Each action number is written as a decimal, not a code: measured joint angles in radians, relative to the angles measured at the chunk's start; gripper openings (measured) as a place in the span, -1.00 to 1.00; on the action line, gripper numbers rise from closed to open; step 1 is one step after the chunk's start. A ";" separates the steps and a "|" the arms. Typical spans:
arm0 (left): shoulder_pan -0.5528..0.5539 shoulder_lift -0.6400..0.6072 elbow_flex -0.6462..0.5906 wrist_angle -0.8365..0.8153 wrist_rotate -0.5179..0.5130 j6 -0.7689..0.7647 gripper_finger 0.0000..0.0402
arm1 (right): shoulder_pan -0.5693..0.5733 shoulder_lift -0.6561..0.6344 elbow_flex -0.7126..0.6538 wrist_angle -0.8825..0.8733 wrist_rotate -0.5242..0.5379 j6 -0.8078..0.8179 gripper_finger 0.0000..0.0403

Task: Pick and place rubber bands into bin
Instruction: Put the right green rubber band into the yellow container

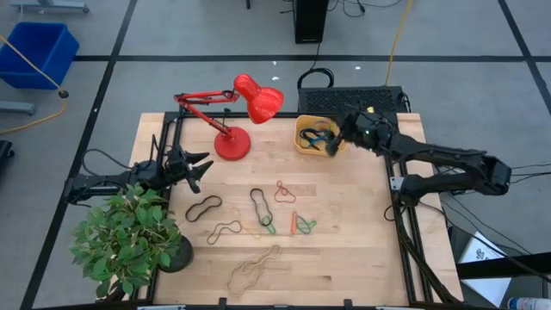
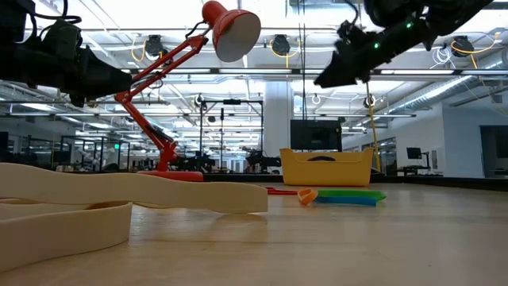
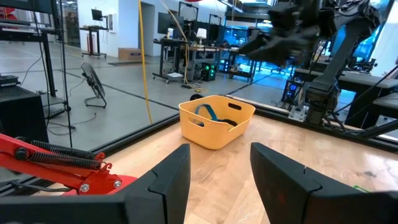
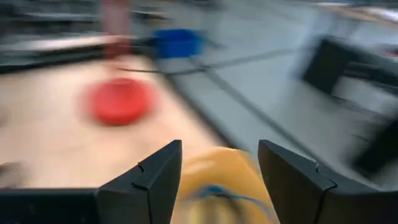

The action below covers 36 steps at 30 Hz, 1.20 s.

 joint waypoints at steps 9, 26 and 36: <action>0.000 0.000 0.000 0.000 0.000 0.000 -0.14 | 0.264 0.022 0.000 -0.108 -0.191 -0.007 0.03; 0.000 0.000 0.000 0.000 0.000 0.033 -0.14 | 0.616 0.322 -0.114 -0.072 -0.184 0.029 0.03; 0.000 0.000 0.000 -0.001 -0.008 0.036 -0.14 | 0.673 0.512 -0.116 0.058 -0.185 -0.005 0.03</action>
